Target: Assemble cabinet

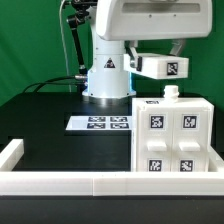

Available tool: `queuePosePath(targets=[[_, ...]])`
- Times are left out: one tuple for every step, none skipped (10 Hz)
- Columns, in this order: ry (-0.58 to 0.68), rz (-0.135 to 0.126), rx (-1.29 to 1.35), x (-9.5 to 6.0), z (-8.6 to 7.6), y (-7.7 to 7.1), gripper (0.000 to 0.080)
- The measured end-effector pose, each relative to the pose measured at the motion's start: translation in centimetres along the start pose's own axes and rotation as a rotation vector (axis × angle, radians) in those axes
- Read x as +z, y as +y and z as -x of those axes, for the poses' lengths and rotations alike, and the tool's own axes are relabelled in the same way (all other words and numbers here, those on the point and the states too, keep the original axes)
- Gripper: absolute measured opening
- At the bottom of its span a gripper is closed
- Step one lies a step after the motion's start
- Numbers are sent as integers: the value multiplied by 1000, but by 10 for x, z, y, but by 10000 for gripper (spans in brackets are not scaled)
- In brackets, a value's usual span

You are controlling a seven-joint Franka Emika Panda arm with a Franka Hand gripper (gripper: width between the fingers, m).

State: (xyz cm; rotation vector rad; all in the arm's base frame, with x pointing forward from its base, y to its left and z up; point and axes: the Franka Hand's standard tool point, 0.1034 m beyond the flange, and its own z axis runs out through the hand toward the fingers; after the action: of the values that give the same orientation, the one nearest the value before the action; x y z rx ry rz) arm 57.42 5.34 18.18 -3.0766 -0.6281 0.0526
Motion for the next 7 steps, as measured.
queuePosePath(targets=[[0,0,2,1,1,0,560],[-2,0,3,2,2,0,560],[-3,0,3,2,2,0,560],[-3,-1,3,3,2,0,560],[-3,0,-7,3,-1,1,560],[5,4,-18,4,-13,3,560],[9,7,-20,3,-25,6,560]])
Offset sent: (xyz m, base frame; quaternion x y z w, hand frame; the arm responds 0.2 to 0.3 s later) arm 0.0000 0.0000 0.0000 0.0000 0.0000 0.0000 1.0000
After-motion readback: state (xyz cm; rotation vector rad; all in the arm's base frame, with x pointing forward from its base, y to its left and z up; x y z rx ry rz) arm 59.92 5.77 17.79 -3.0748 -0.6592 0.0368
